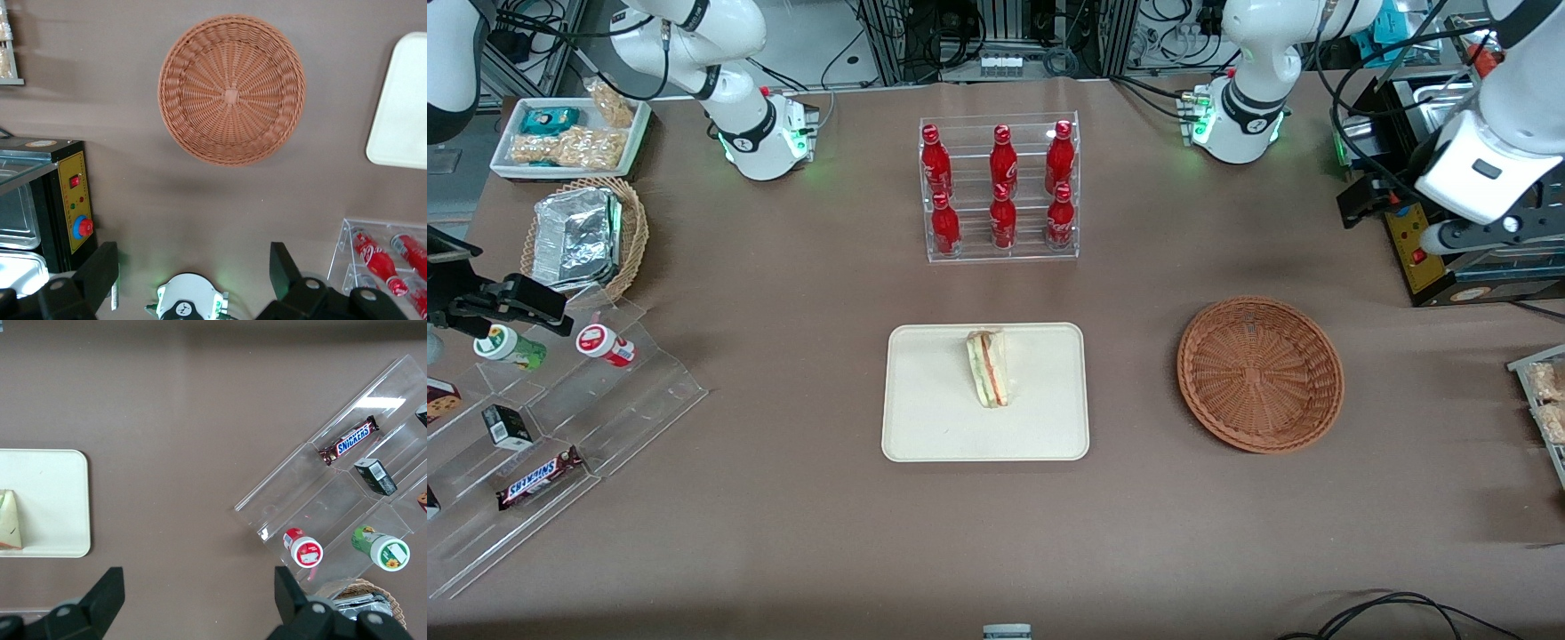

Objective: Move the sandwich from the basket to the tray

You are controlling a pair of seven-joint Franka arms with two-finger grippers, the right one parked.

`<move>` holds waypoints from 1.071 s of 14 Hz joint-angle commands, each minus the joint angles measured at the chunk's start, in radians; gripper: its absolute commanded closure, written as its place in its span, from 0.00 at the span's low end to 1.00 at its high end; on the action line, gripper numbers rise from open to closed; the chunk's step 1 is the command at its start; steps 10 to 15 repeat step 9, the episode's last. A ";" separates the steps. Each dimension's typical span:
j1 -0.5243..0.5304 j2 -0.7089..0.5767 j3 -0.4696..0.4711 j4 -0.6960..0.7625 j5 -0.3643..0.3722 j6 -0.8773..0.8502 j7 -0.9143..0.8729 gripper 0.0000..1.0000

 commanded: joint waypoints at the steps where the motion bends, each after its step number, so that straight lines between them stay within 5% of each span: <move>1: -0.004 0.017 0.001 0.071 0.011 -0.060 0.048 0.00; 15: 0.002 0.024 0.002 0.079 0.008 -0.063 0.051 0.00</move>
